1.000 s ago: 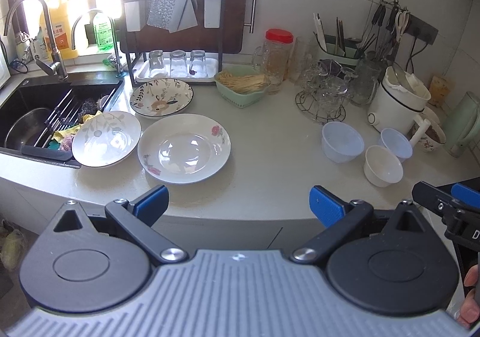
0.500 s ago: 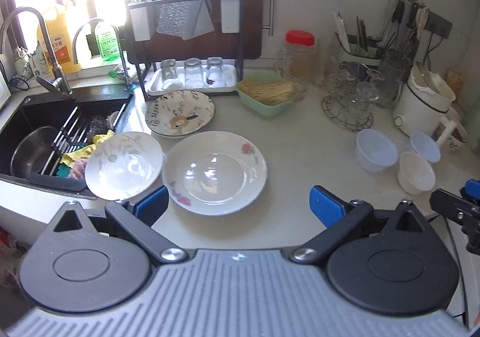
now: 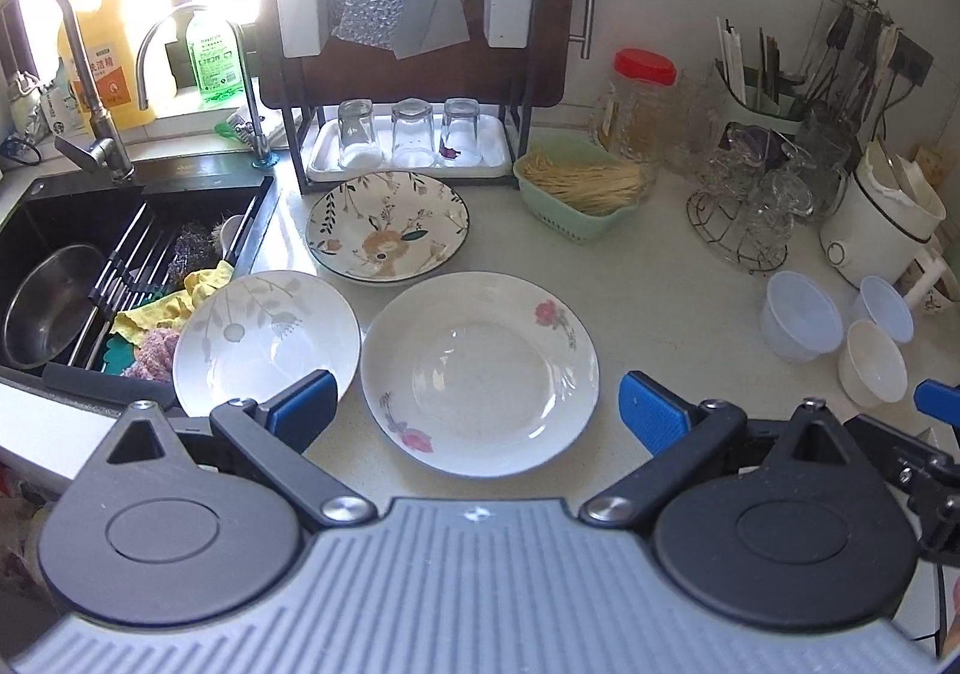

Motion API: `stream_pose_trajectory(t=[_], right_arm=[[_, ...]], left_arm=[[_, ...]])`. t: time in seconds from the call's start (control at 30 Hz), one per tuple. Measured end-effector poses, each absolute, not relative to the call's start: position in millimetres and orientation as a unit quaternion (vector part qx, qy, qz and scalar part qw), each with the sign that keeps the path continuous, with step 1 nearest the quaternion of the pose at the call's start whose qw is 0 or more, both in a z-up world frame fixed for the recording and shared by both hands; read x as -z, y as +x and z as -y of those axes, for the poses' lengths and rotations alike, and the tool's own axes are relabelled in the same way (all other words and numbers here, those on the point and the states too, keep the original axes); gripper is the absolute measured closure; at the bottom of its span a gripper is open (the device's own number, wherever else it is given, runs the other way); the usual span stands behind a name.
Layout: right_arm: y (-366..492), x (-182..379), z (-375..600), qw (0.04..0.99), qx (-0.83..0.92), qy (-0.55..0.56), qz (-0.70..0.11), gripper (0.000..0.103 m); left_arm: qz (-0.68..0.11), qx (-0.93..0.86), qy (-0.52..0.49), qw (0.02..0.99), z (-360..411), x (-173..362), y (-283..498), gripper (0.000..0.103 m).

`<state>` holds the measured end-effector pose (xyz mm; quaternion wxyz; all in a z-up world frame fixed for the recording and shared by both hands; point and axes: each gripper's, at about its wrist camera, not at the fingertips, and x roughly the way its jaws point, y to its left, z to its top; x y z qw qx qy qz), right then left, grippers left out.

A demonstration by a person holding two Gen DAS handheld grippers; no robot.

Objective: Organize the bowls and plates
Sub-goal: 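Move the right tool toward the leaf-print plate and rose-print plate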

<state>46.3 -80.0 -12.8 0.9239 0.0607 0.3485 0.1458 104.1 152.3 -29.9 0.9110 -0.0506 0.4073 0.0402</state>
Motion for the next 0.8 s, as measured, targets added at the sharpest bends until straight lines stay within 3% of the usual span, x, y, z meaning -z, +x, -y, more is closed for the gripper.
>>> stream_pose_trajectory(t=[0.3, 0.53, 0.8], right_arm=[[83.0, 14.9, 25.5, 0.919, -0.154, 0.054, -0.359, 0.0], [103.8, 20.0, -20.4, 0.91, -0.154, 0.055, -0.38, 0.0], [124.0, 32.0, -75.1, 0.9, -0.161, 0.069, -0.4, 0.0]], left_arm=[[-0.412, -0.025, -0.063, 0.909, -209.0, 36.3, 147.8, 0.001], [-0.427, -0.015, -0.016, 0.904, -249.9, 45.7, 172.0, 0.001], [-0.439, 0.017, -0.05, 0.897, -312.1, 60.2, 196.8, 0.001]])
